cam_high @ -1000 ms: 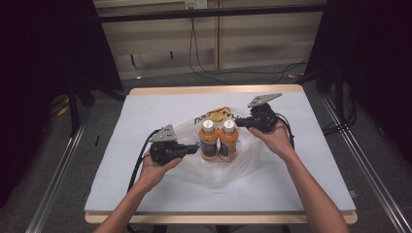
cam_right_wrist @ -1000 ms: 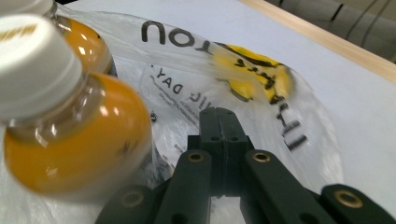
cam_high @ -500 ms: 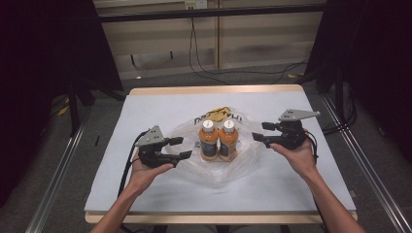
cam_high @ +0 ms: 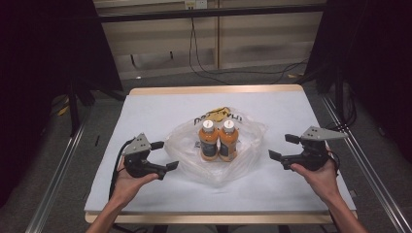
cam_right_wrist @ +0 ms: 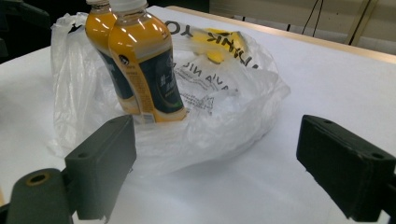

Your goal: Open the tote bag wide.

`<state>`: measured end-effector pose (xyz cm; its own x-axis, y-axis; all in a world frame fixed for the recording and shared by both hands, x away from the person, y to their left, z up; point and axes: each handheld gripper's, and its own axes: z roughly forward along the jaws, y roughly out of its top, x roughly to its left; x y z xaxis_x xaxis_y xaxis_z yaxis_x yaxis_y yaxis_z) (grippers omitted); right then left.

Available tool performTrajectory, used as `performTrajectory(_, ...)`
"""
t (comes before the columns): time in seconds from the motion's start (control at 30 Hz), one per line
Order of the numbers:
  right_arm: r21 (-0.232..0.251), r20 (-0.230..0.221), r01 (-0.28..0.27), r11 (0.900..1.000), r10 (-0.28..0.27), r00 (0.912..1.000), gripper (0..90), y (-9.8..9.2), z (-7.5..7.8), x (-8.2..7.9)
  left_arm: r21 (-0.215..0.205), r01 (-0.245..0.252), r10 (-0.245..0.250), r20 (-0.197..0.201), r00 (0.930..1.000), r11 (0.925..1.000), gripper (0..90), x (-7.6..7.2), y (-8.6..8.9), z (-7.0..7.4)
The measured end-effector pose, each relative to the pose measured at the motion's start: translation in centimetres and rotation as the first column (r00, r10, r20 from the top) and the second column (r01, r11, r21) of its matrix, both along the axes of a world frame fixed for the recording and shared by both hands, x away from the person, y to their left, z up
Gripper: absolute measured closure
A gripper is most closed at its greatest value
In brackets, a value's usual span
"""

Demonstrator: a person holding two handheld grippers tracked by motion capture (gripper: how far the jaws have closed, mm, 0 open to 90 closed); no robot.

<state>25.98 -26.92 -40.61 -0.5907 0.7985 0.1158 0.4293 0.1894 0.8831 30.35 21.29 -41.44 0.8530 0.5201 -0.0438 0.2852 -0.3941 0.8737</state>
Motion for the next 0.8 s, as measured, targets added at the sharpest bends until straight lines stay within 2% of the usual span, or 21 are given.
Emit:
performTrajectory(0.07,0.011,-0.008,0.006,1.000,-0.006,1.0000,11.1,-0.2,-0.3,-0.6,-0.004,-0.003,0.003,-0.006,1.0000,1.0000,9.4,-0.7,0.5,-0.3)
performTrajectory(0.13,0.001,-0.005,0.018,1.000,-0.018,0.9998,10.8,-0.4,-0.4,-1.2,-0.002,-0.015,0.015,-0.007,0.9999,0.9999,8.4,-1.3,1.0,-0.4)
performTrajectory(0.23,0.004,-0.001,0.039,0.999,-0.039,0.9992,8.9,-0.8,-0.7,-2.3,0.000,-0.050,0.050,-0.012,0.9987,0.9988,7.0,-2.1,2.0,-0.7)
performTrajectory(0.33,0.013,0.000,0.056,0.998,-0.056,0.9984,7.8,-1.2,-1.0,-3.5,0.001,-0.097,0.097,-0.037,0.9946,0.9953,5.1,-2.6,2.9,-1.1)
performTrajectory(0.4,0.016,-0.008,0.061,0.998,-0.061,0.9981,7.5,-1.5,-1.3,-4.2,-0.002,-0.099,0.099,-0.068,0.9928,0.9951,4.1,-3.0,3.3,-1.3)
performTrajectory(0.47,0.002,-0.018,0.069,0.998,-0.069,0.9975,7.3,-1.9,-1.8,-4.9,0.025,-0.114,0.116,-0.057,0.9917,0.9931,3.8,-3.6,3.6,-1.6)
performTrajectory(0.57,0.000,-0.029,0.093,0.996,-0.093,0.9952,6.9,-2.6,-2.3,-5.7,0.051,-0.090,0.093,-0.070,0.9932,0.9947,3.3,-4.2,4.0,-2.3)
performTrajectory(0.6,0.007,-0.030,0.110,0.994,-0.110,0.9935,6.8,-2.9,-2.4,-6.0,0.047,-0.100,0.103,-0.073,0.9920,0.9939,3.2,-4.4,4.2,-2.6)
performTrajectory(0.63,0.006,-0.027,0.124,0.992,-0.124,0.9919,6.6,-3.1,-2.5,-6.2,0.048,-0.113,0.116,-0.060,0.9915,0.9925,3.2,-4.5,4.5,-2.9)
performTrajectory(0.7,0.006,-0.024,0.140,0.990,-0.140,0.9898,6.6,-3.6,-2.7,-6.7,0.041,-0.140,0.143,-0.068,0.9874,0.9893,3.2,-4.6,4.8,-3.4)
performTrajectory(0.73,0.022,-0.021,0.156,0.987,-0.156,0.9876,6.6,-3.8,-2.8,-7.0,0.053,-0.144,0.148,-0.069,0.9866,0.9881,3.4,-4.6,5.1,-3.5)
performTrajectory(0.8,0.054,-0.014,0.184,0.982,-0.183,0.9830,6.7,-4.1,-3.0,-7.4,0.049,-0.150,0.152,-0.045,0.9873,0.9874,3.7,-4.7,5.7,-3.3)
